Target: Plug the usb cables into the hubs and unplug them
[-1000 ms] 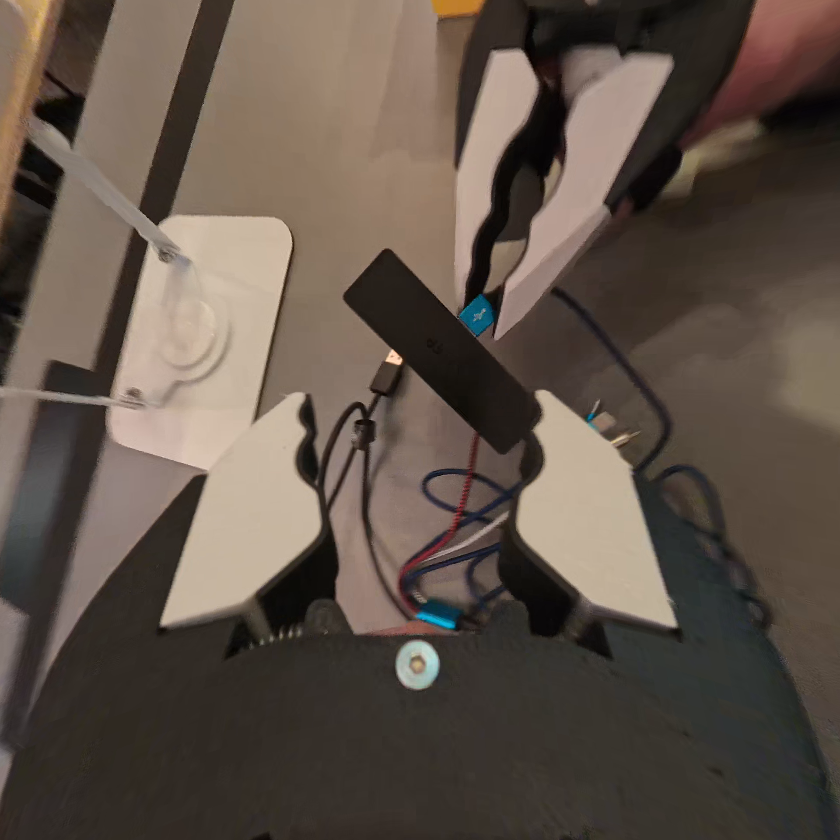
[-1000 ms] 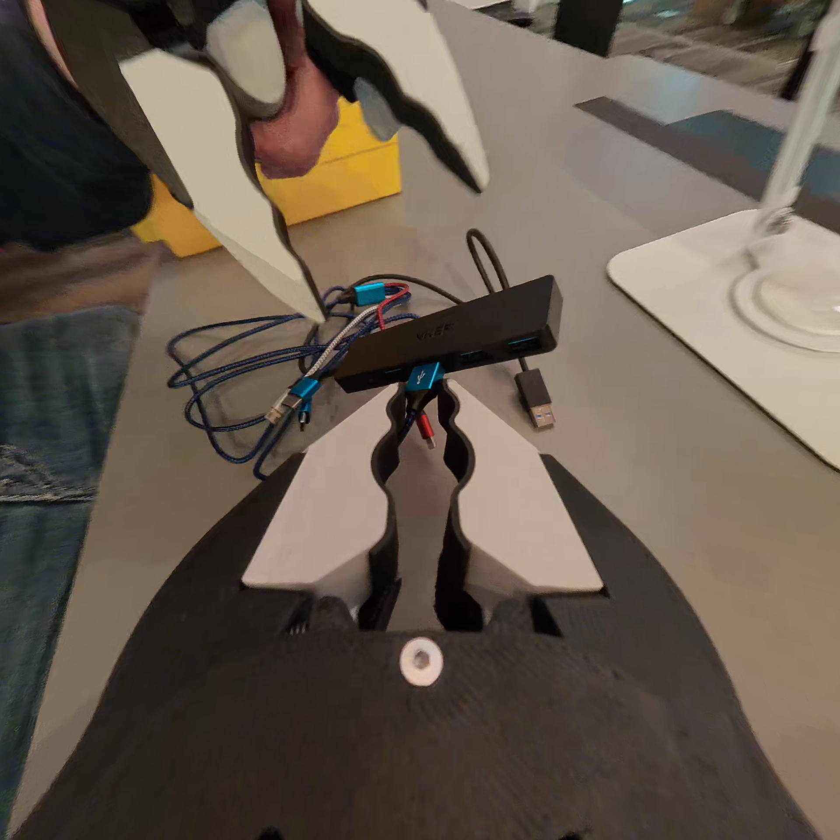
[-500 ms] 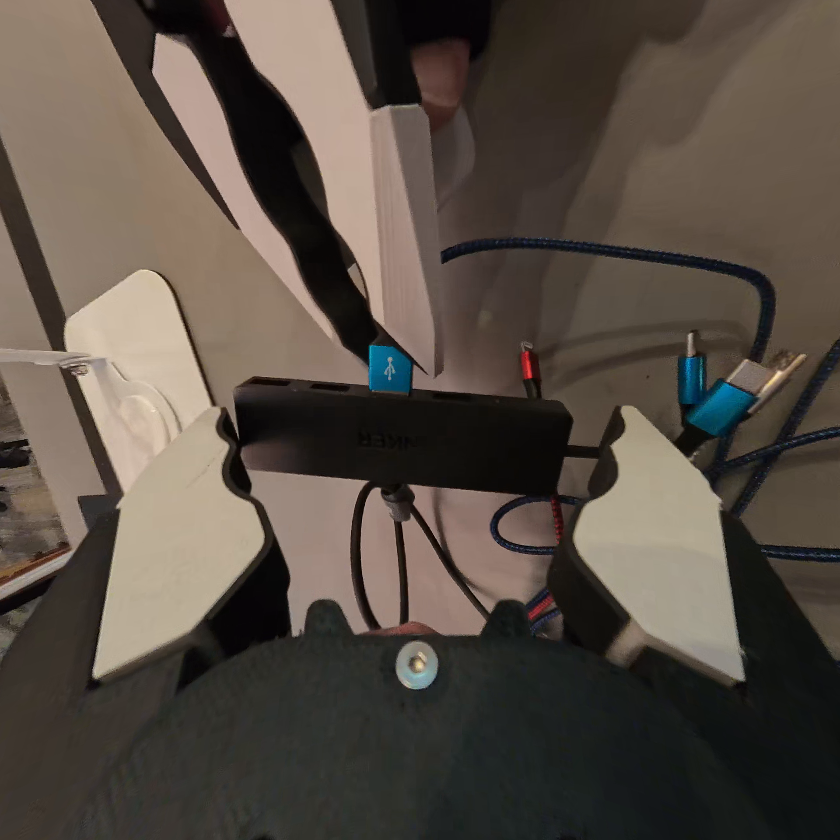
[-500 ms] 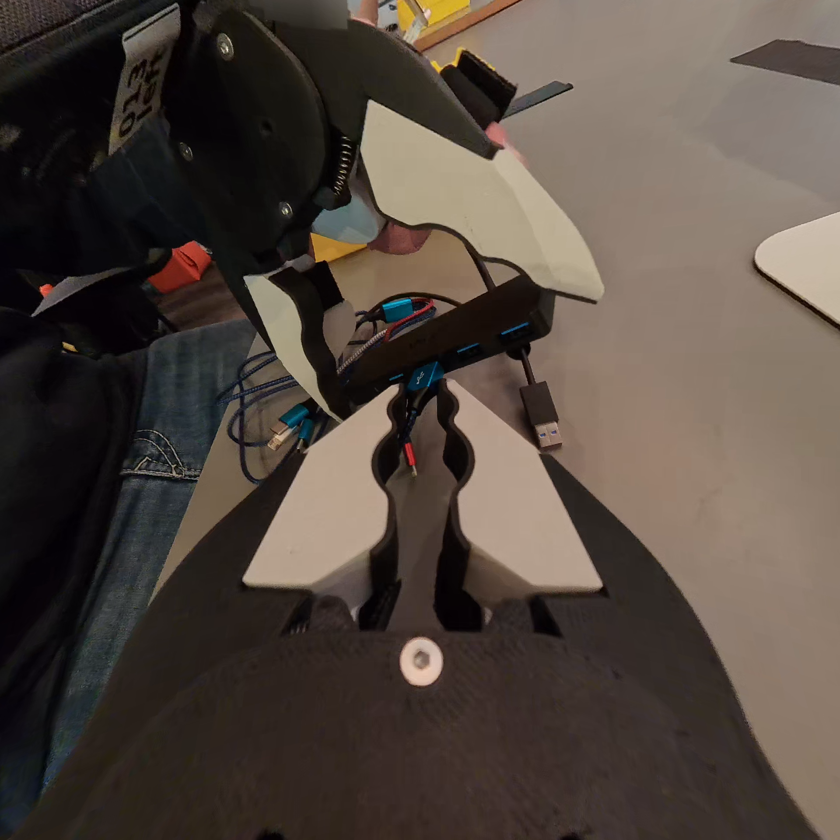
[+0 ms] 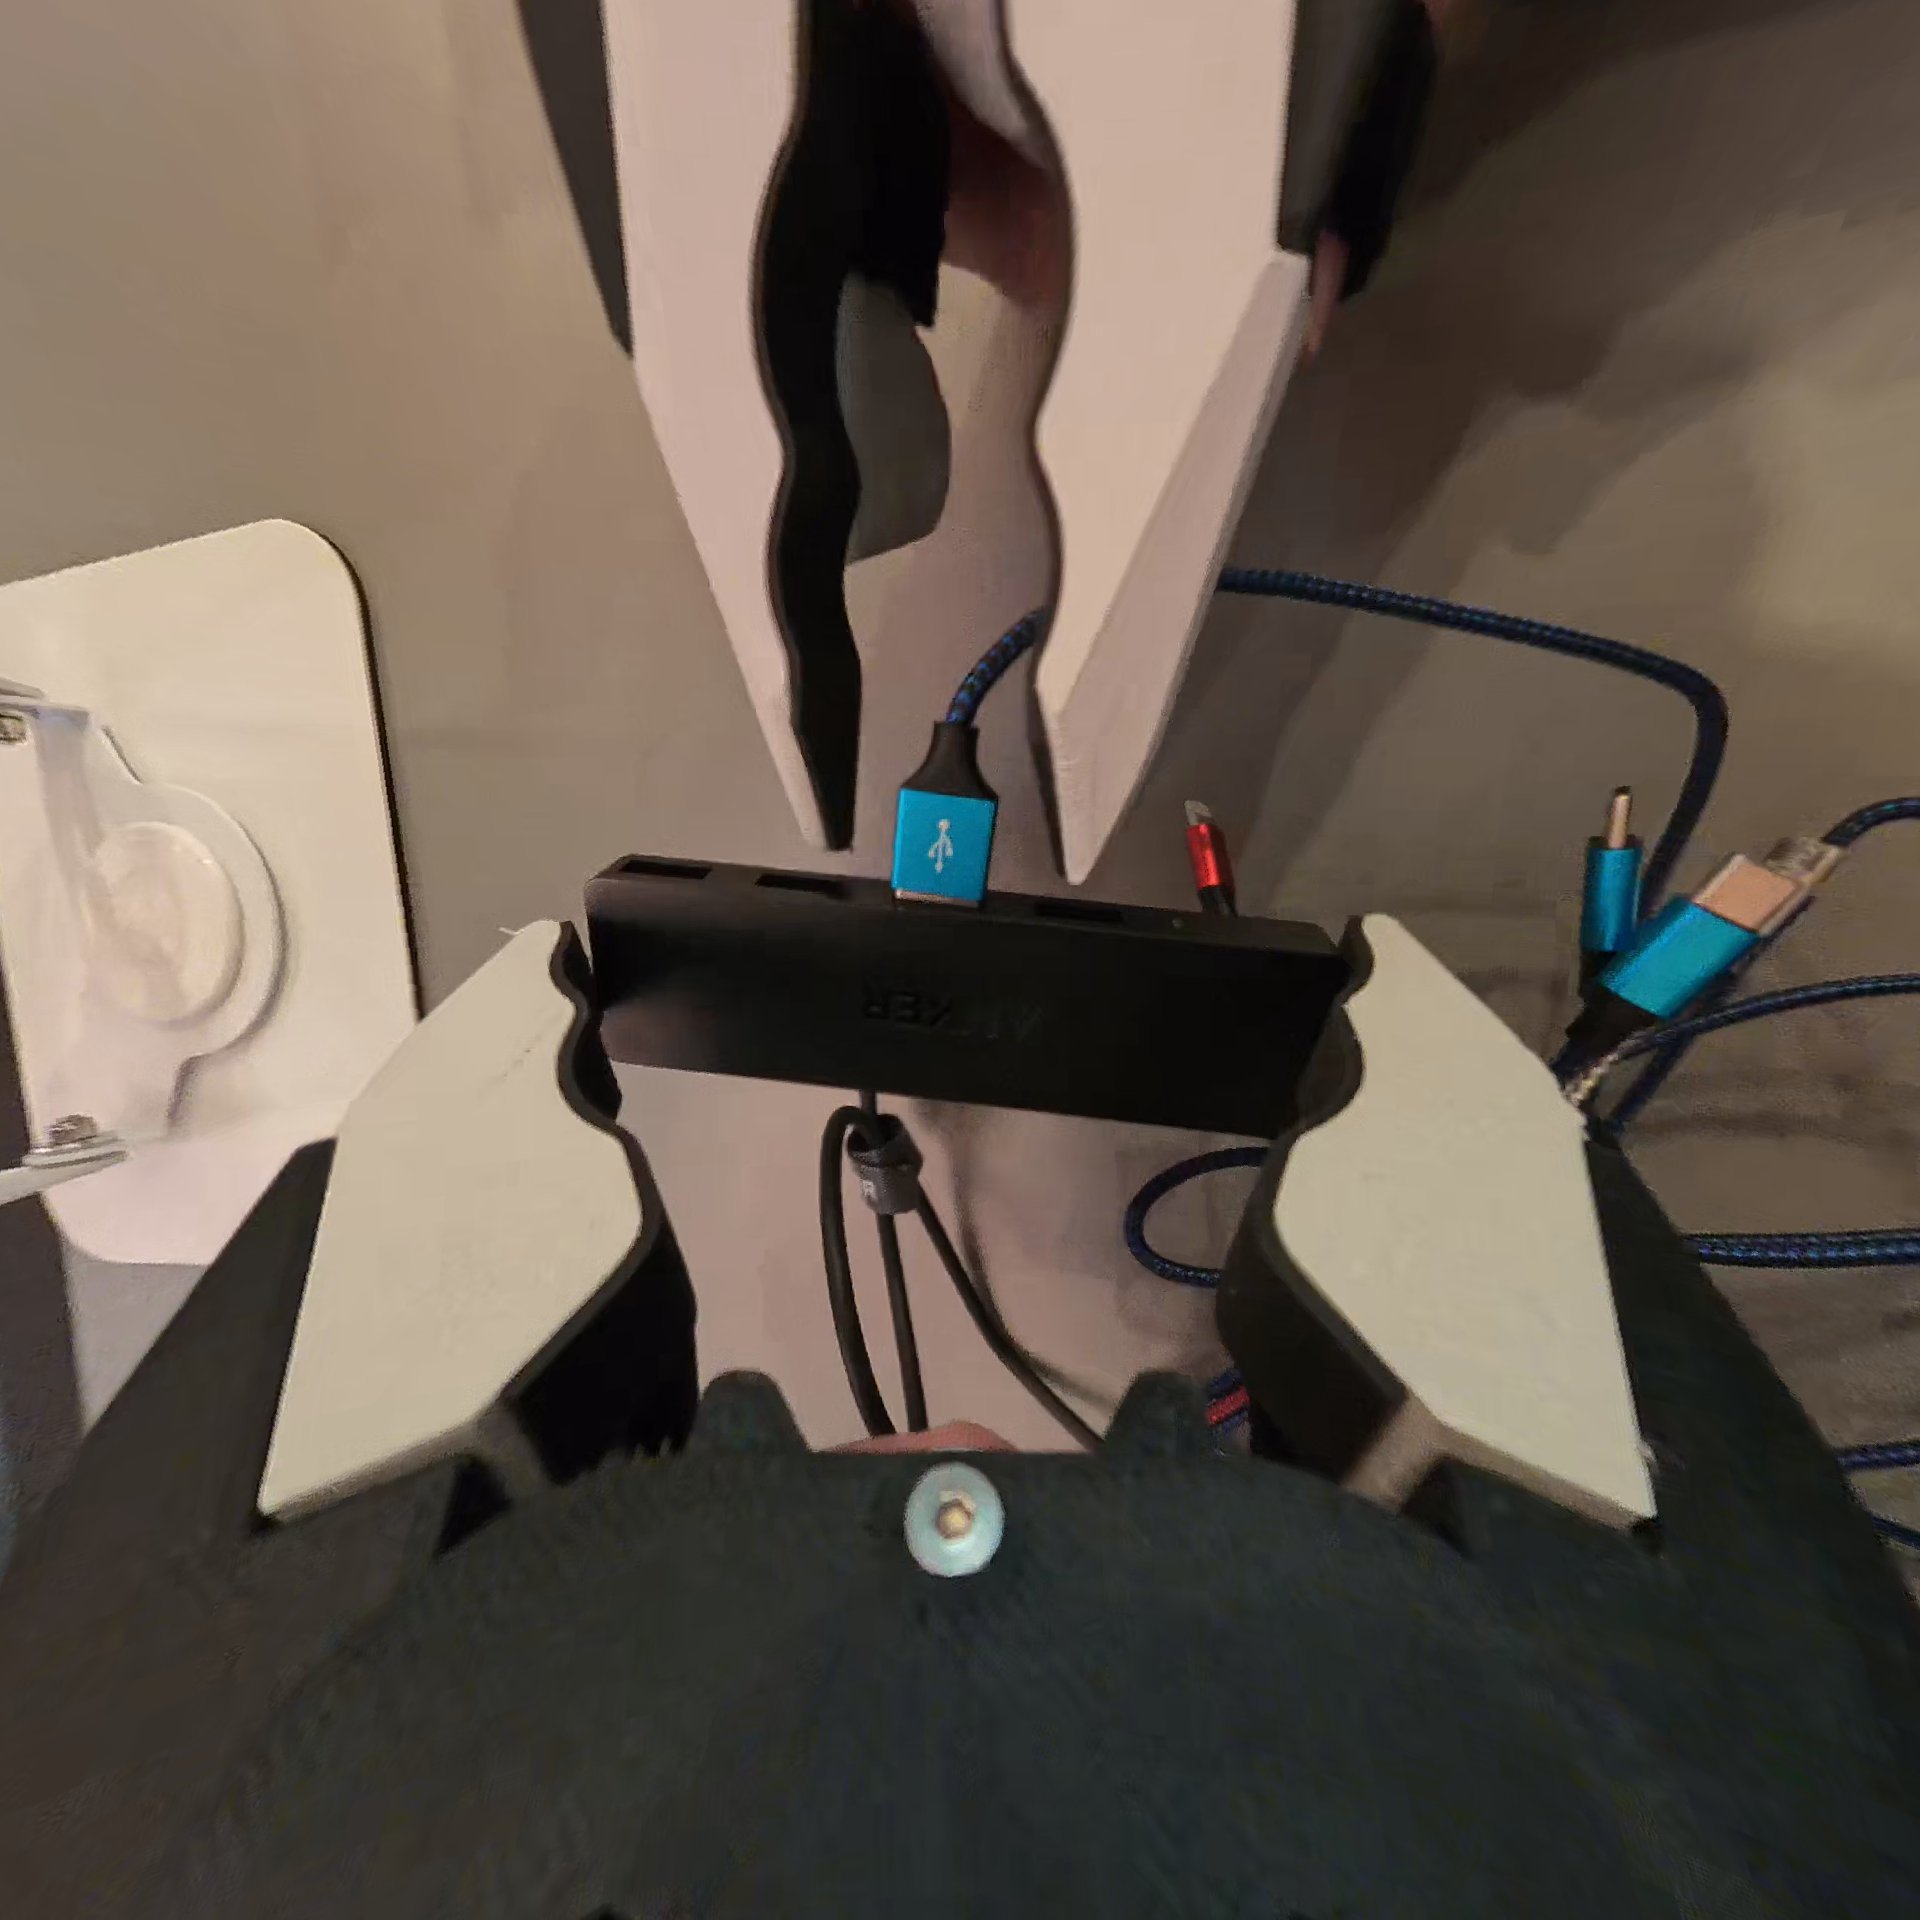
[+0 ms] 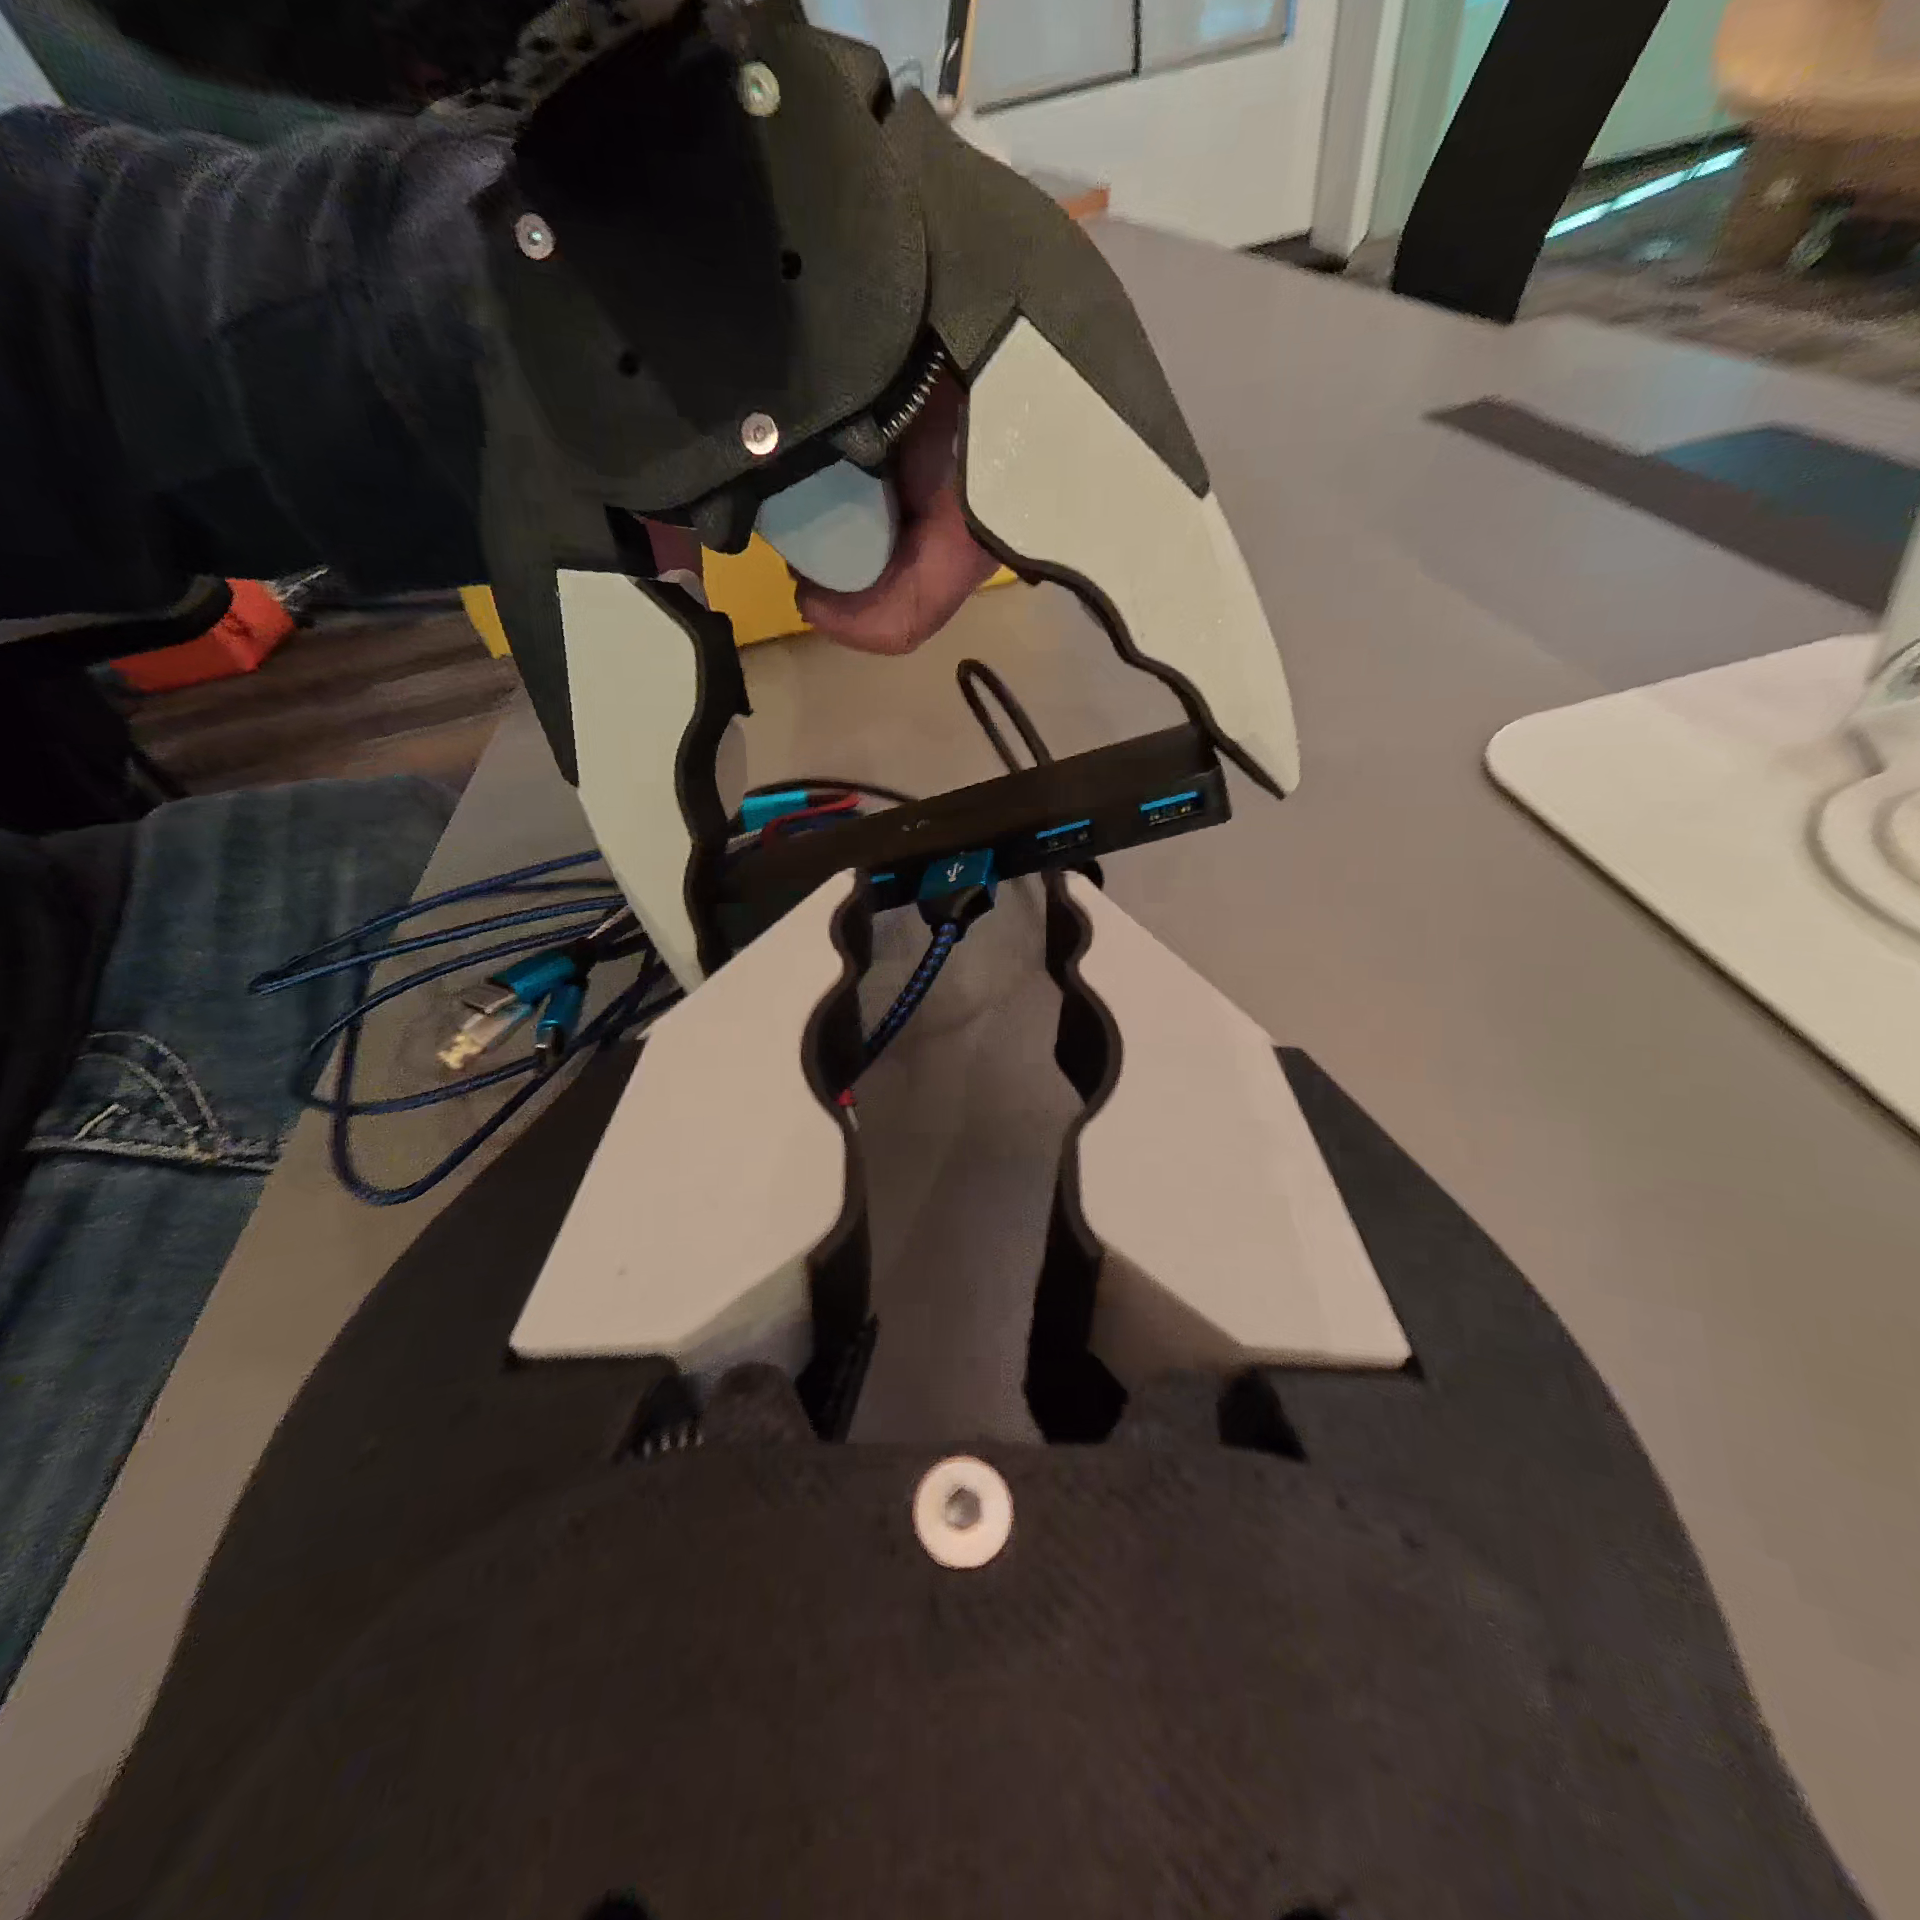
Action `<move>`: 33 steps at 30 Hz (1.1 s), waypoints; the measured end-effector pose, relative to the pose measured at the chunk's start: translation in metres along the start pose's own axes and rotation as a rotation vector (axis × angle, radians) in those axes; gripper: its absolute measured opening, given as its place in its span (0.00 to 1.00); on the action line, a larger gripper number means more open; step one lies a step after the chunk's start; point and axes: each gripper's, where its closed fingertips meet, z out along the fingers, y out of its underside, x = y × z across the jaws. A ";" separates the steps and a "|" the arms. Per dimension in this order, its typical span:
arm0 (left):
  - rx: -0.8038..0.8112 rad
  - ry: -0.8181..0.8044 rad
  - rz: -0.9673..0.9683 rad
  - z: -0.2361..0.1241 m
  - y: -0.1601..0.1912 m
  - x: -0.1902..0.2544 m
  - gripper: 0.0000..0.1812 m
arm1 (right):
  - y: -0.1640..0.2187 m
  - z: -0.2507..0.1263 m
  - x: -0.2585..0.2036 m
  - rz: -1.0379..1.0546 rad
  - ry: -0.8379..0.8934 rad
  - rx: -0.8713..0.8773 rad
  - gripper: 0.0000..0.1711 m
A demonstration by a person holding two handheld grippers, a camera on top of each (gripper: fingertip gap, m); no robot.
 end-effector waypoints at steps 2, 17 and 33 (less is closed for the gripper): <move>0.052 0.031 -0.049 -0.005 -0.006 0.001 0.70 | -0.003 -0.001 0.001 -0.044 0.030 0.023 0.18; 0.145 0.129 -0.127 -0.007 -0.012 0.009 0.70 | -0.008 -0.002 -0.006 -0.212 0.066 0.021 0.07; 0.115 0.146 -0.050 -0.007 -0.007 0.014 0.70 | -0.002 -0.002 -0.013 -0.200 0.031 -0.011 0.07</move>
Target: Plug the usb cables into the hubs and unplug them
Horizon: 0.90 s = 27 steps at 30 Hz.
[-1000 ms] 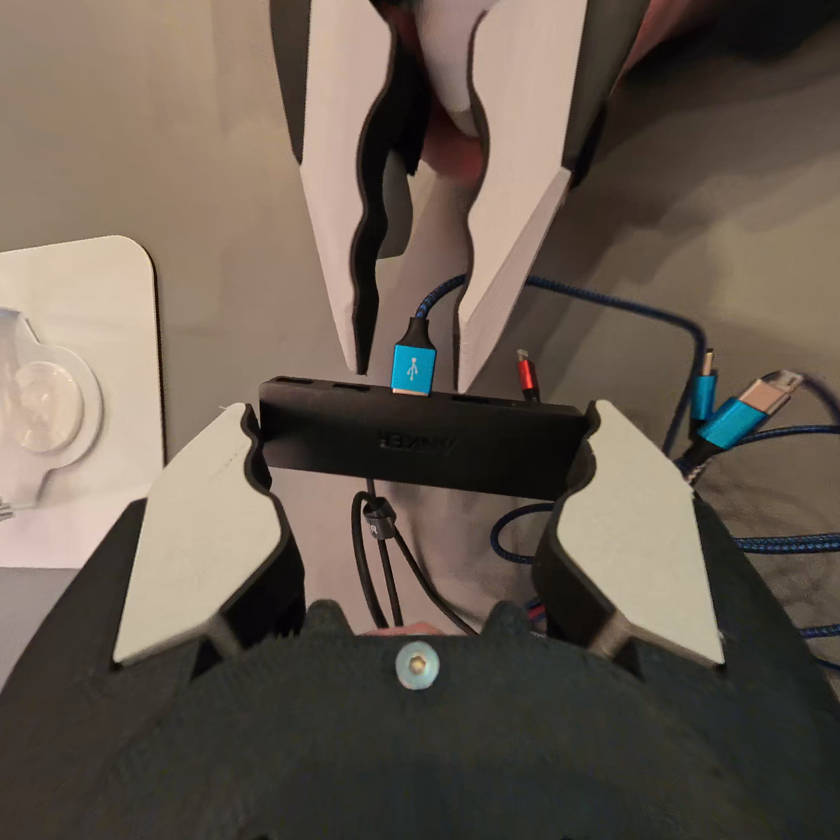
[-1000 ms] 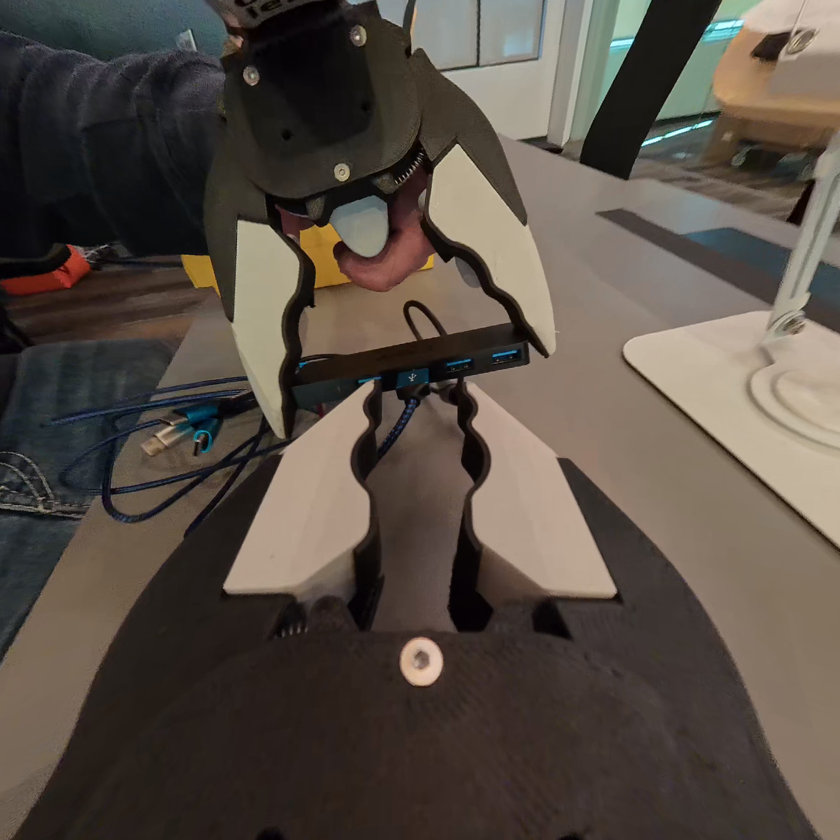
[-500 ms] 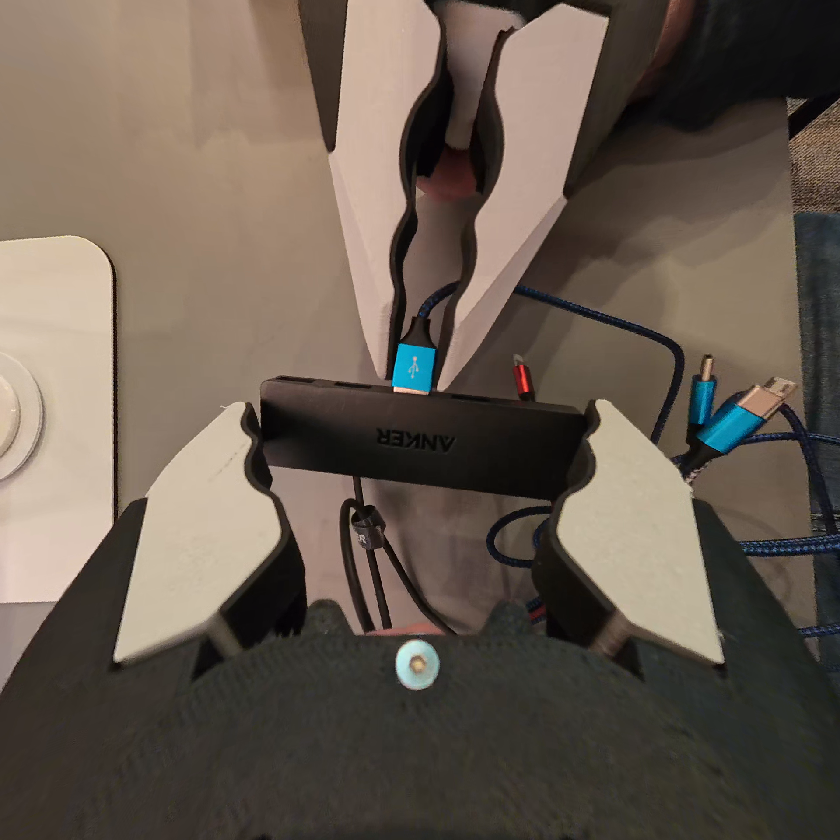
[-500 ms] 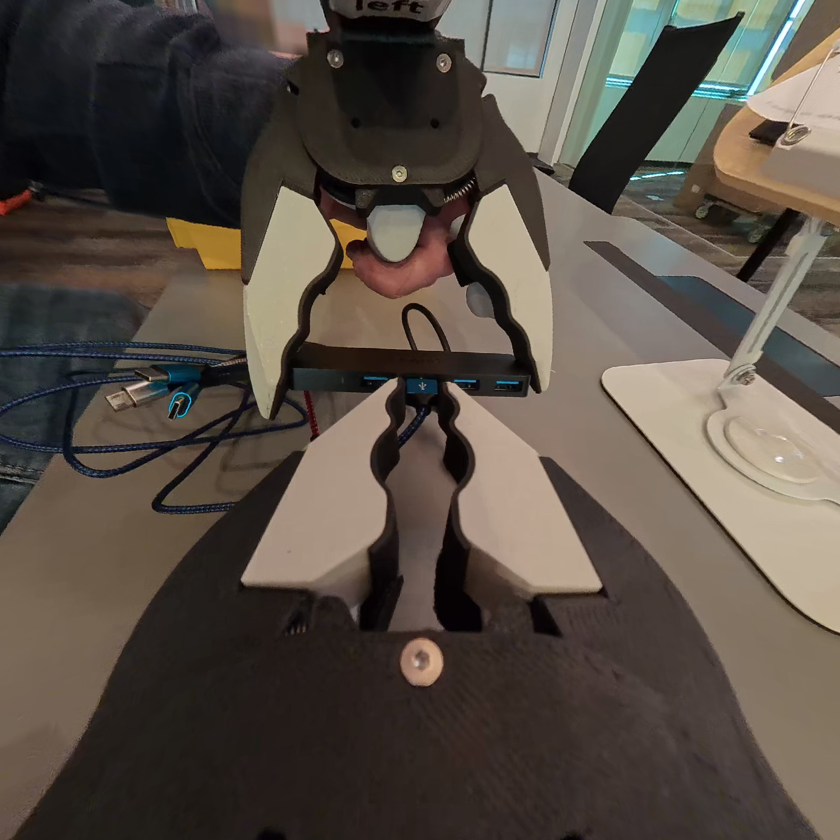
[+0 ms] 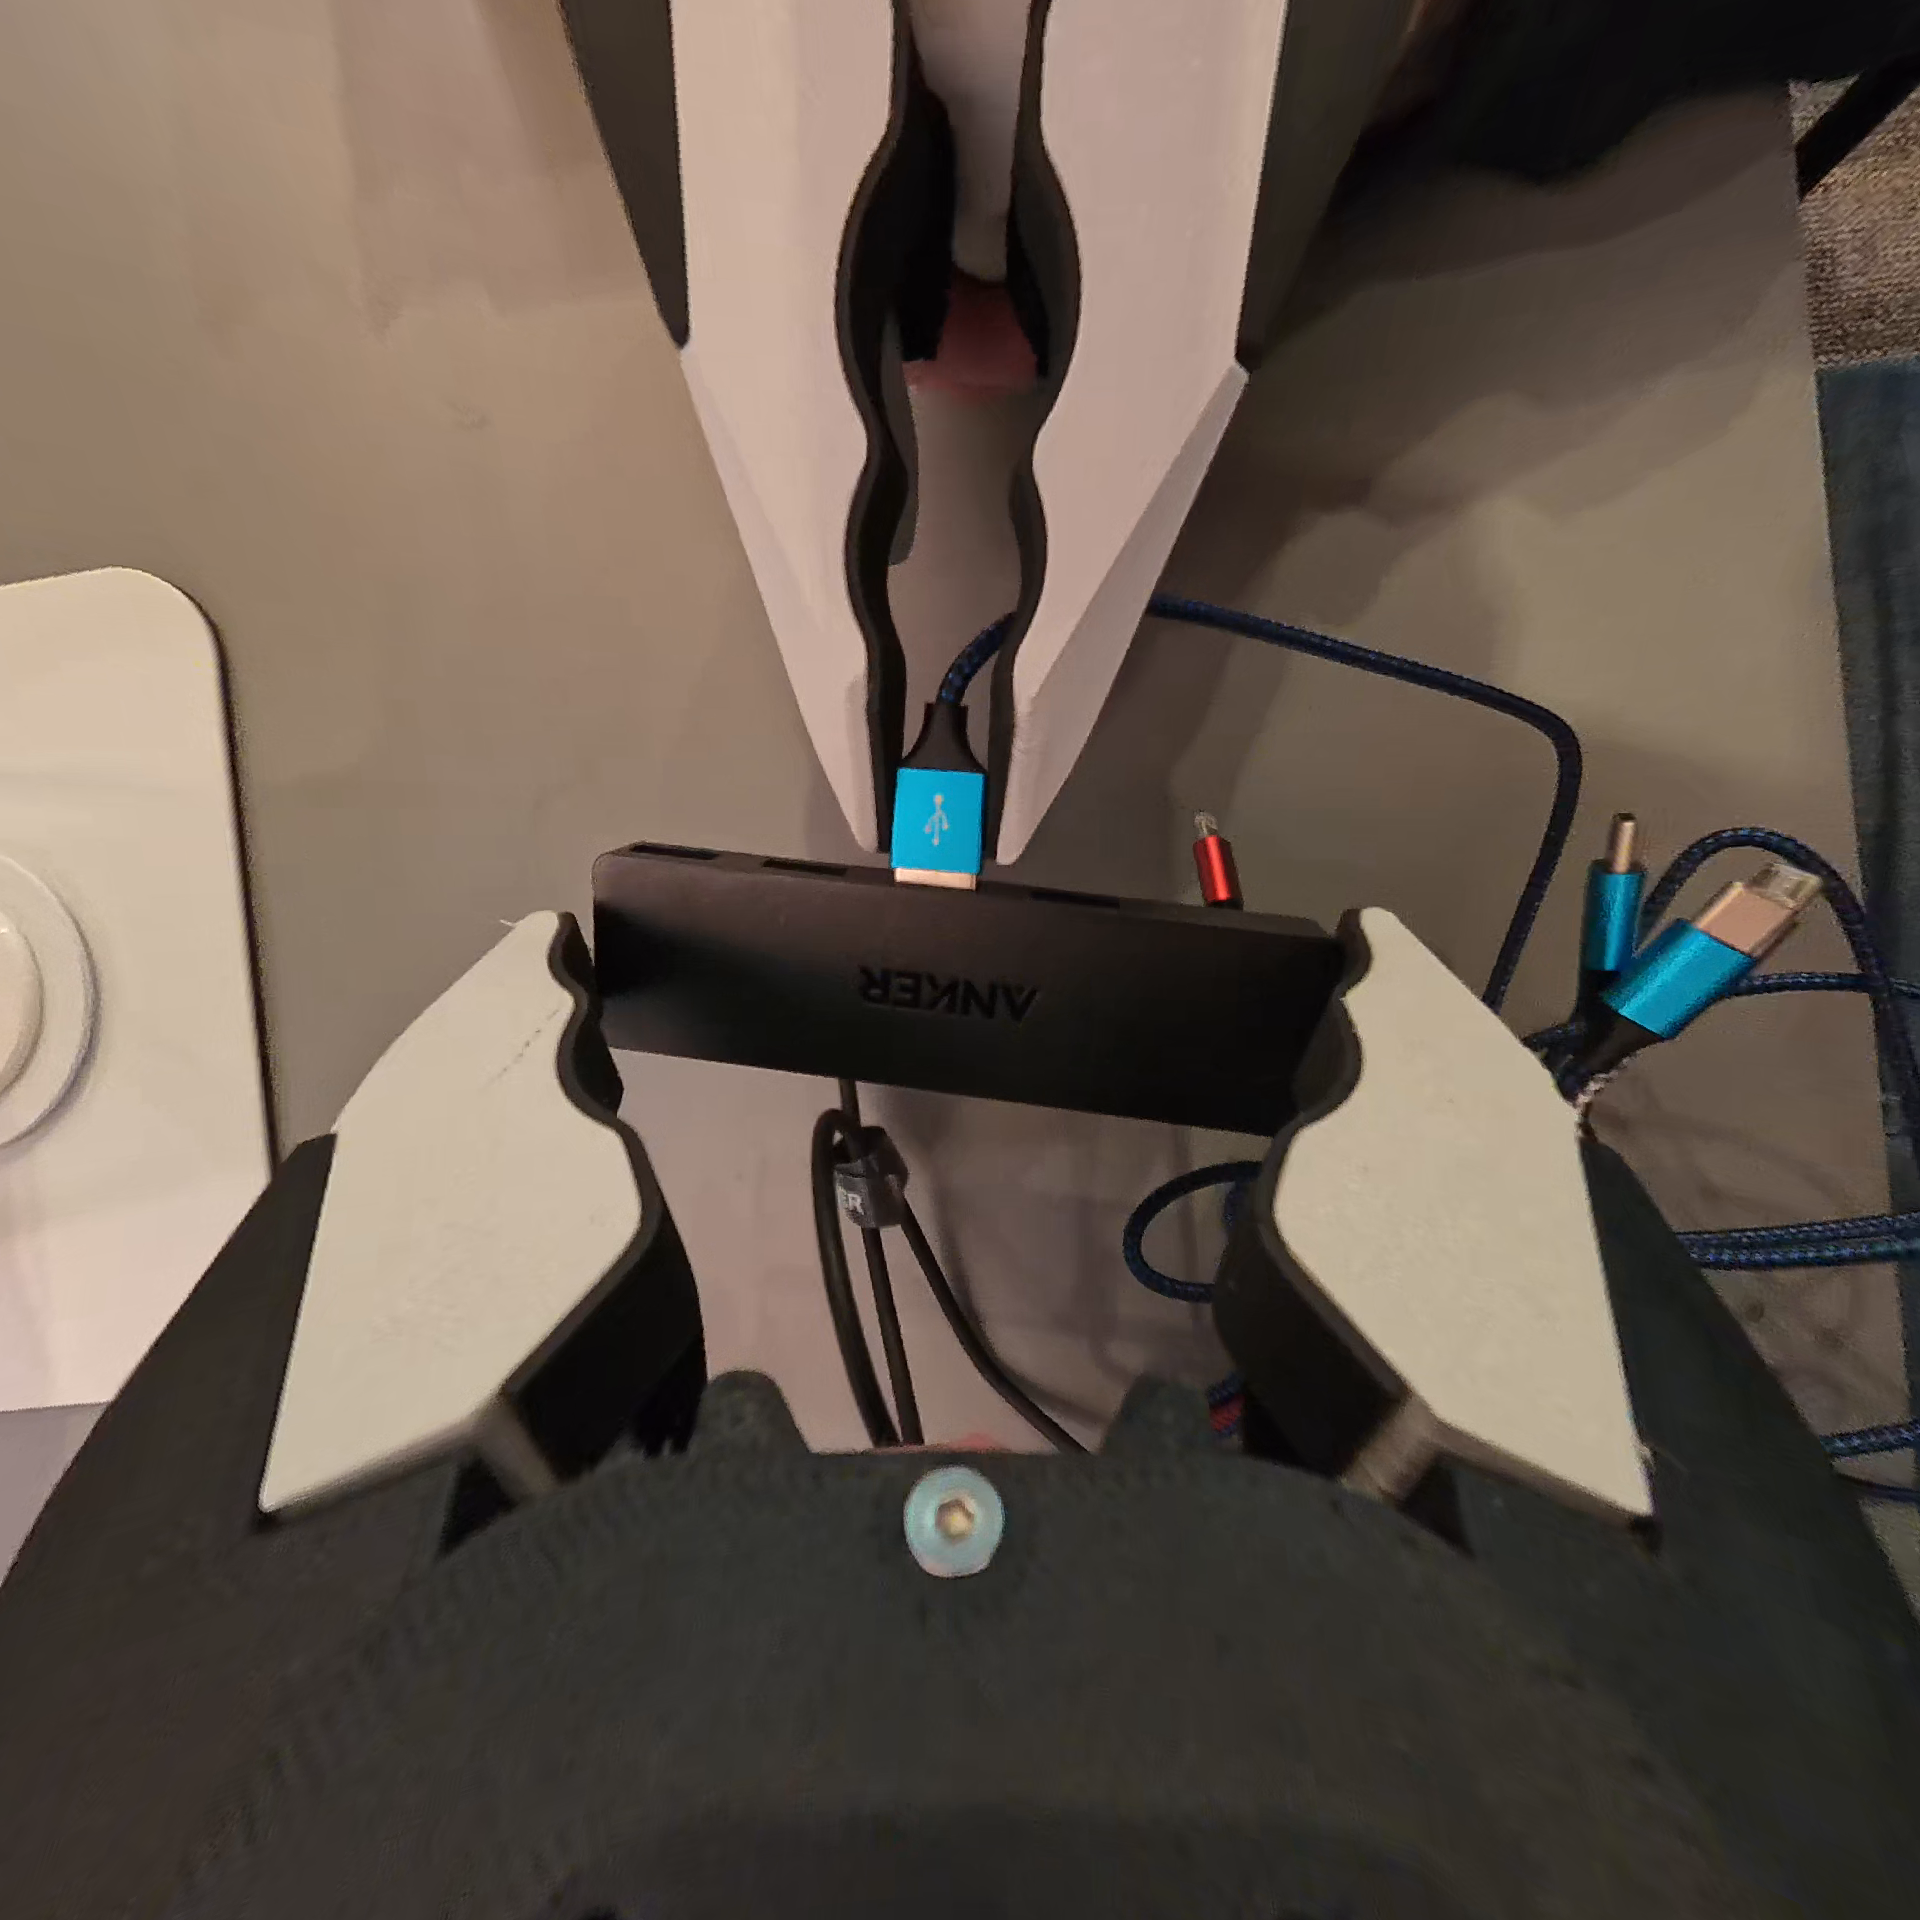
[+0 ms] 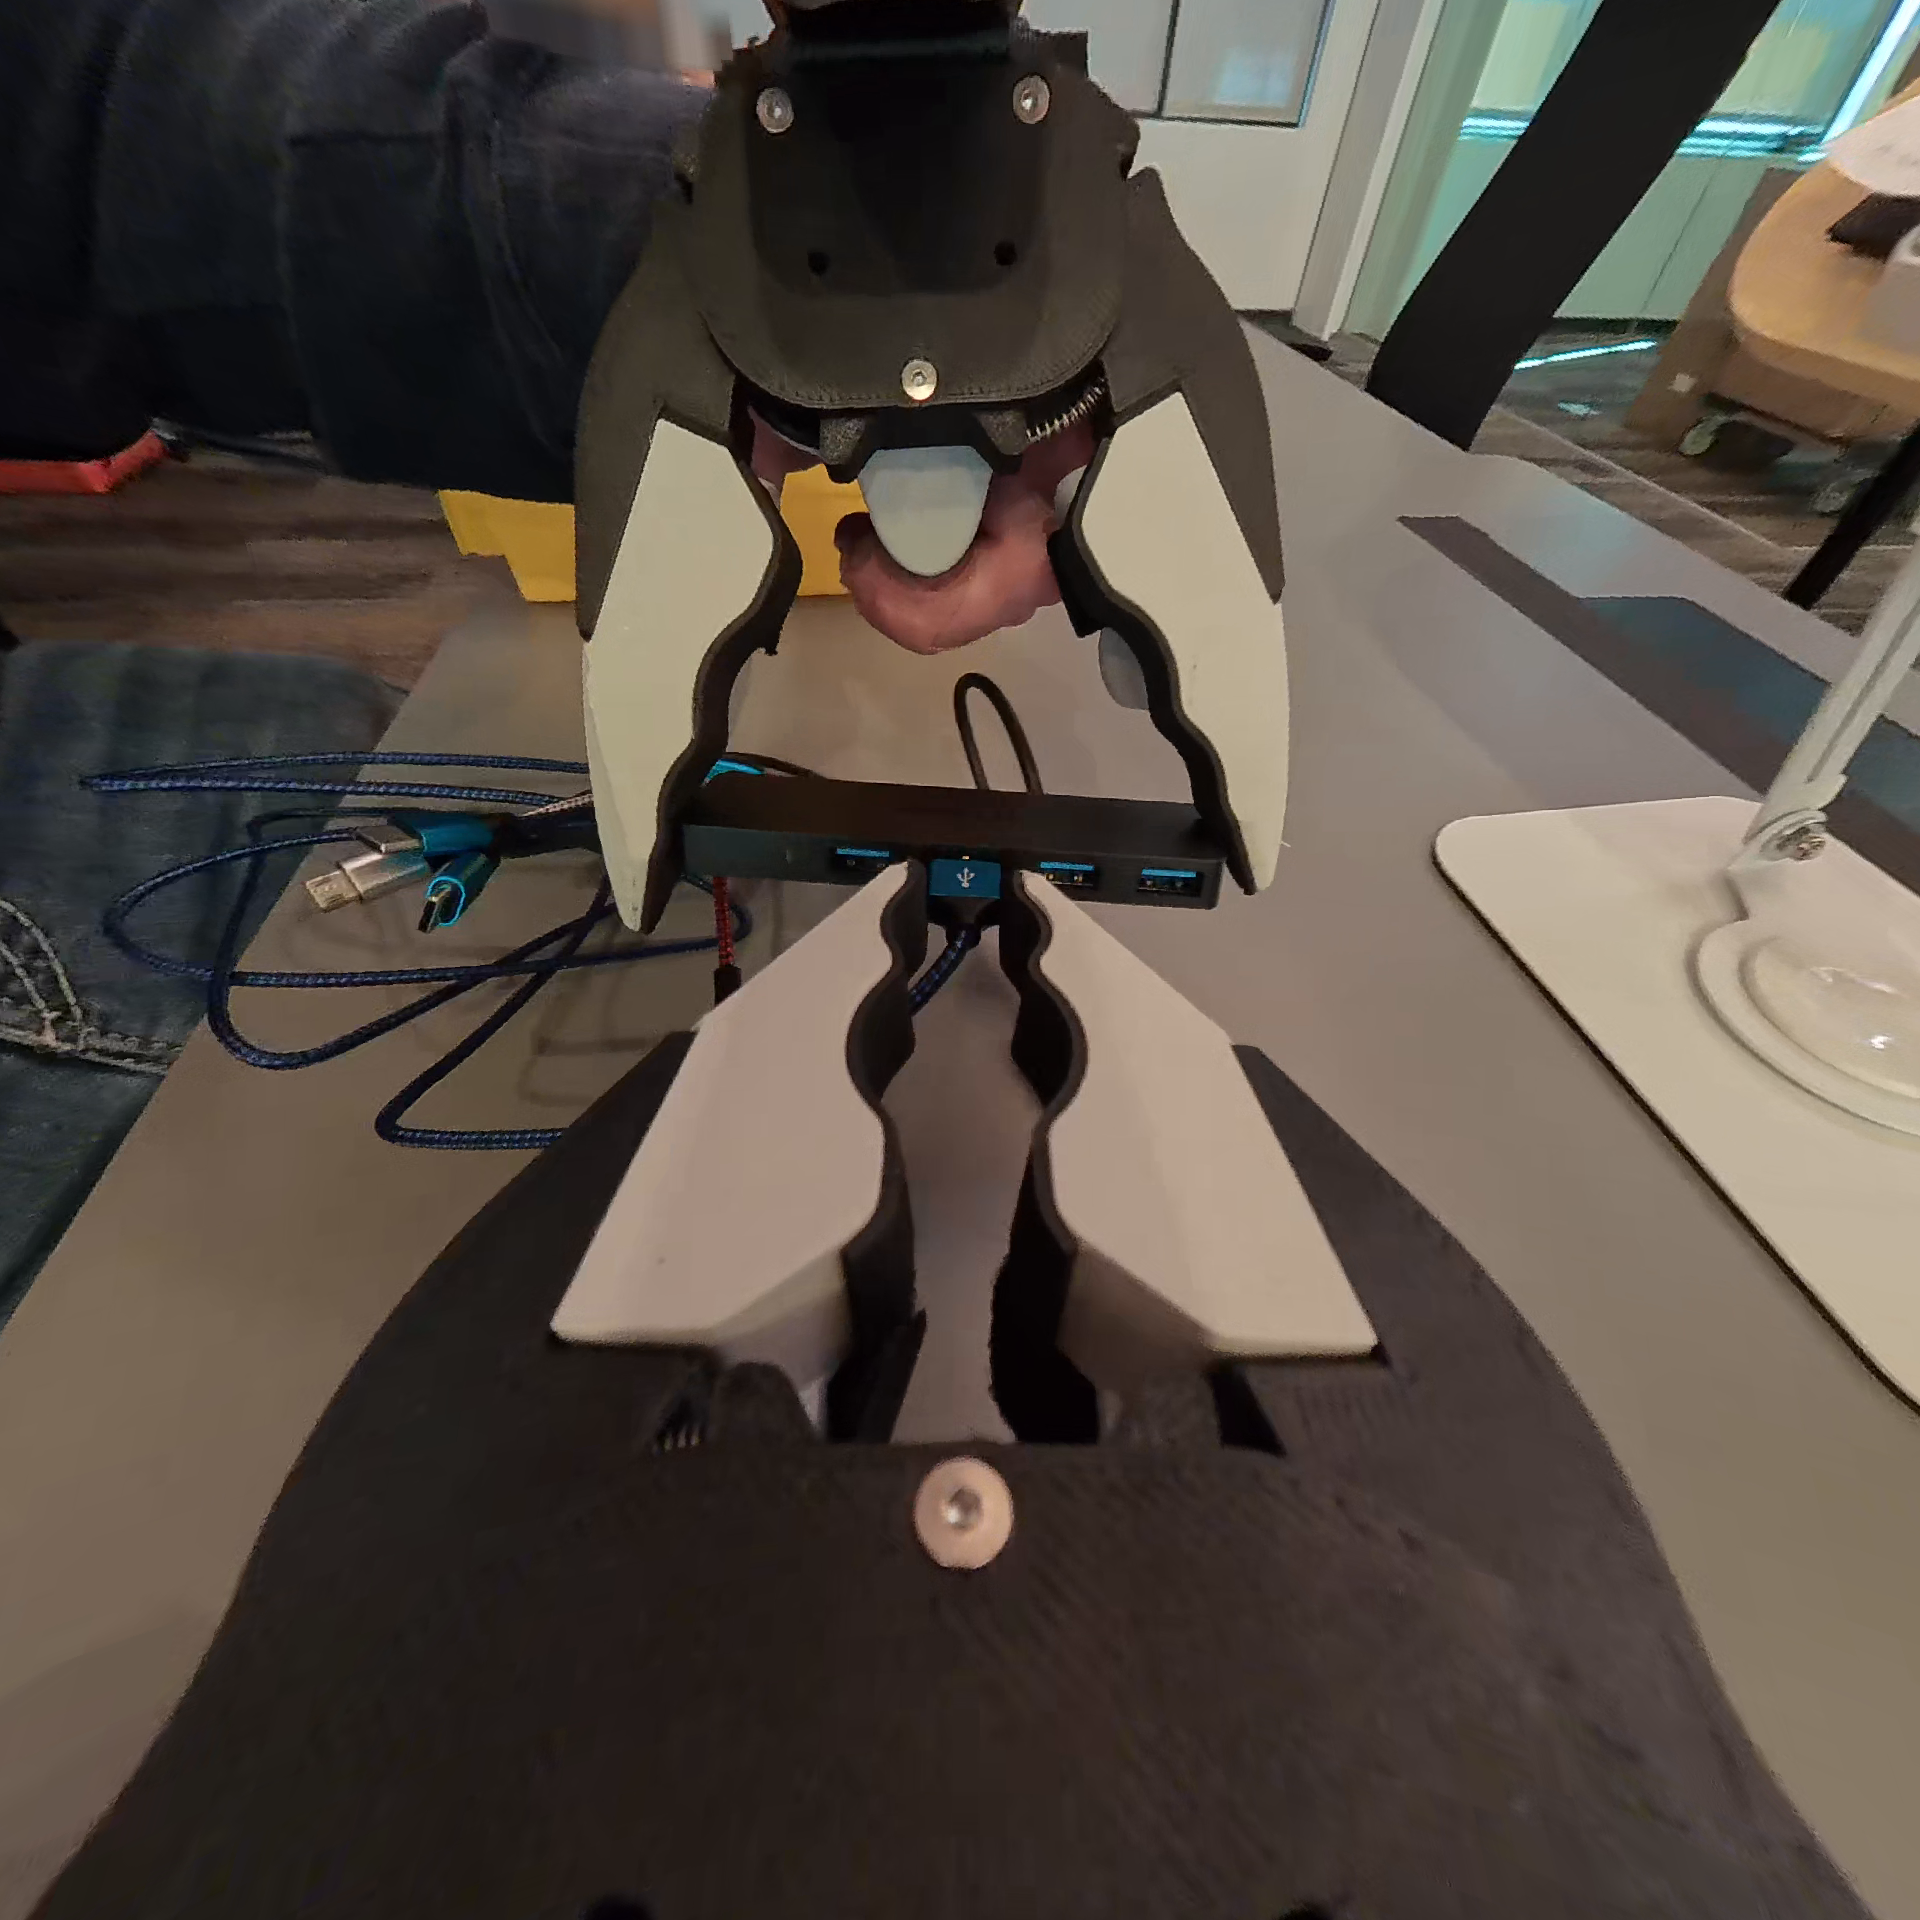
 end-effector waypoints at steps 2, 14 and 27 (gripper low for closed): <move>-0.002 -0.025 -0.009 -0.003 0.001 -0.007 0.70 | -0.003 -0.001 0.005 -0.038 0.083 -0.008 0.07; 0.004 -0.187 -0.075 -0.043 0.022 -0.036 0.70 | 0.020 -0.009 0.032 0.052 0.179 -0.068 0.07; 0.169 -0.459 -0.089 -0.069 -0.012 -0.079 0.70 | 0.033 -0.002 0.023 0.022 0.143 -0.146 0.23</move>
